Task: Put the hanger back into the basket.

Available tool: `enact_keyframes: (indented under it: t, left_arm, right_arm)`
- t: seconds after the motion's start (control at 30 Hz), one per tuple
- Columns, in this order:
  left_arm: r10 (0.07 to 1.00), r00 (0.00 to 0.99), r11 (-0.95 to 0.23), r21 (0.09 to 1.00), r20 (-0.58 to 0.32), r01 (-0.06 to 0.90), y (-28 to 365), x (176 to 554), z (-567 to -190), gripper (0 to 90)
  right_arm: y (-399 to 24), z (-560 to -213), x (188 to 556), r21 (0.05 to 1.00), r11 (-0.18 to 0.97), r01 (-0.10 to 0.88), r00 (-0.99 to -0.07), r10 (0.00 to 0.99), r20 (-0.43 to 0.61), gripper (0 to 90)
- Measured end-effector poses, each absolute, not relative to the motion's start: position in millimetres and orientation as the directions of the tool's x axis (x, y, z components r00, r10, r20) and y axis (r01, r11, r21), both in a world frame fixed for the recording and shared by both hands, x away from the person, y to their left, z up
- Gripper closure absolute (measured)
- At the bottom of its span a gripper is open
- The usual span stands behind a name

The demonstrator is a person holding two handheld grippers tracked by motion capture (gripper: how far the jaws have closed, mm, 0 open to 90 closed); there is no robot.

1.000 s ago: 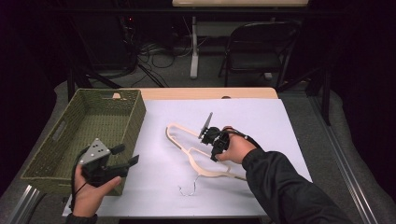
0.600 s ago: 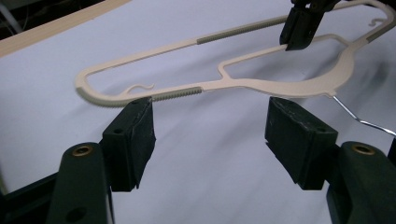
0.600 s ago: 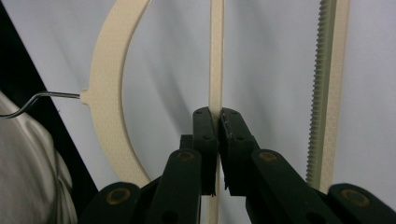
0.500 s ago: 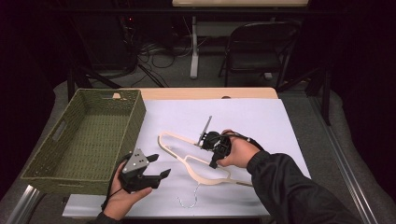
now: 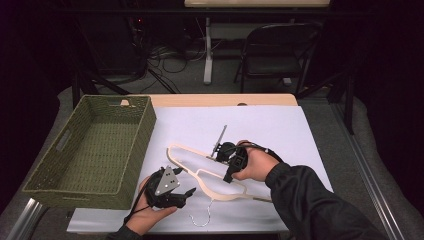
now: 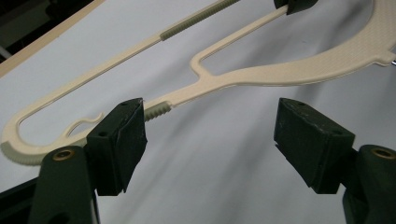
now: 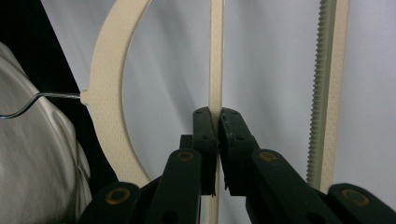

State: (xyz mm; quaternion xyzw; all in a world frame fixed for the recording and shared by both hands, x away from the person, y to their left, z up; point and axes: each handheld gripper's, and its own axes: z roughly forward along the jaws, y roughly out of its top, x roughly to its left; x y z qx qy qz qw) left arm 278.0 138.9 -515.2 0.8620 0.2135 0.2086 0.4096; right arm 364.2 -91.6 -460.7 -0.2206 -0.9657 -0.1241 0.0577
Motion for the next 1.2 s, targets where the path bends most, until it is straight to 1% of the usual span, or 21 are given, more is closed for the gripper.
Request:
enact_keyframes:
  t: [0.03,0.07,0.1,0.13,0.17,0.27,0.3,0.33,0.37,0.4,0.43,0.5,0.67,0.77,0.83,0.93,1.0,1.03,1.07,1.1,1.2]
  left_arm:
    - [0.528,0.828,-0.577,0.795,0.189,0.187,138,277,-516,25.4]
    - [0.513,0.836,-0.579,0.797,0.192,0.173,135,275,-516,25.4]
    - [0.513,0.836,-0.579,0.797,0.192,0.173,135,275,-516,25.4]
    - [0.495,0.844,-0.590,0.793,0.207,0.152,133,272,-516,25.5]
    - [0.495,0.844,-0.590,0.793,0.207,0.152,133,272,-516,25.6]
    - [0.458,0.860,-0.602,0.790,0.225,0.114,128,269,-515,26.6]
    - [0.449,0.863,-0.607,0.788,0.233,0.103,127,268,-515,27.6]
    - [0.436,0.867,-0.610,0.787,0.239,0.090,126,267,-515,27.7]
    - [0.429,0.869,-0.614,0.785,0.247,0.080,125,266,-515,27.9]
    - [0.402,0.875,-0.626,0.778,0.270,0.048,123,265,-517,27.9]
    - [0.402,0.875,-0.626,0.778,0.270,0.048,123,265,-517,28.0]
    - [0.372,0.882,-0.648,0.761,0.289,0.024,122,264,-520,28.6]
    - [0.362,0.883,-0.655,0.755,0.298,0.014,123,263,-523,29.7]
    - [0.356,0.885,-0.657,0.754,0.301,0.008,121,263,-524,29.7]
    - [0.337,0.885,-0.663,0.749,0.321,-0.019,118,262,-525,29.7]
    - [0.323,0.885,-0.673,0.739,0.334,-0.033,116,263,-527,30.7]
    - [0.311,0.891,-0.679,0.733,0.332,-0.035,115,263,-528,34.1]
    - [0.303,0.893,-0.686,0.727,0.332,-0.038,115,263,-528,34.1]
    - [0.302,0.895,-0.685,0.728,0.327,-0.035,115,264,-528,35.7]
    - [0.301,0.900,-0.683,0.730,0.316,-0.028,115,264,-529,40.9]
    - [0.296,0.910,-0.678,0.735,0.290,-0.013,115,265,-529,47.7]
  right_arm:
    - [-91,-461,364,0.214,0.872,0.440,-0.896,0.411,0.169,85.3]
    - [-89,-459,364,0.189,0.880,0.435,-0.898,0.408,0.168,85.3]
    - [-89,-459,364,0.189,0.880,0.435,-0.898,0.408,0.168,85.3]
    - [-89,-463,365,0.224,0.868,0.443,-0.893,0.406,0.192,85.3]
    - [-88,-460,365,0.192,0.881,0.433,-0.898,0.403,0.176,85.3]
    - [-87,-463,365,0.211,0.874,0.438,-0.896,0.406,0.179,85.3]
    - [-86,-462,365,0.190,0.881,0.434,-0.897,0.403,0.183,85.3]
    - [-85,-464,365,0.205,0.877,0.435,-0.897,0.403,0.181,85.3]
    - [-83,-463,365,0.179,0.885,0.431,-0.898,0.400,0.183,85.3]
    - [-83,-466,365,0.200,0.879,0.433,-0.897,0.400,0.187,85.3]
    - [-83,-467,365,0.206,0.879,0.429,-0.899,0.393,0.193,85.3]
    - [-82,-467,364,0.195,0.883,0.427,-0.900,0.394,0.188,85.3]
    - [-83,-466,365,0.187,0.887,0.423,-0.902,0.393,0.179,85.3]
    - [-84,-468,365,0.199,0.882,0.426,-0.900,0.391,0.193,85.3]
    - [-83,-468,365,0.179,0.887,0.425,-0.899,0.390,0.200,85.3]
    - [-80,-470,364,0.184,0.886,0.425,-0.899,0.390,0.201,85.2]
    - [-78,-473,364,0.198,0.885,0.421,-0.899,0.378,0.220,85.2]
    - [-77,-472,364,0.182,0.893,0.411,-0.905,0.376,0.200,85.2]
    - [-74,-473,365,0.170,0.896,0.411,-0.903,0.374,0.211,85.1]
    - [-71,-476,365,0.166,0.900,0.404,-0.908,0.372,0.192,85.0]
    - [-67,-482,365,0.183,0.898,0.400,-0.908,0.363,0.209,84.8]
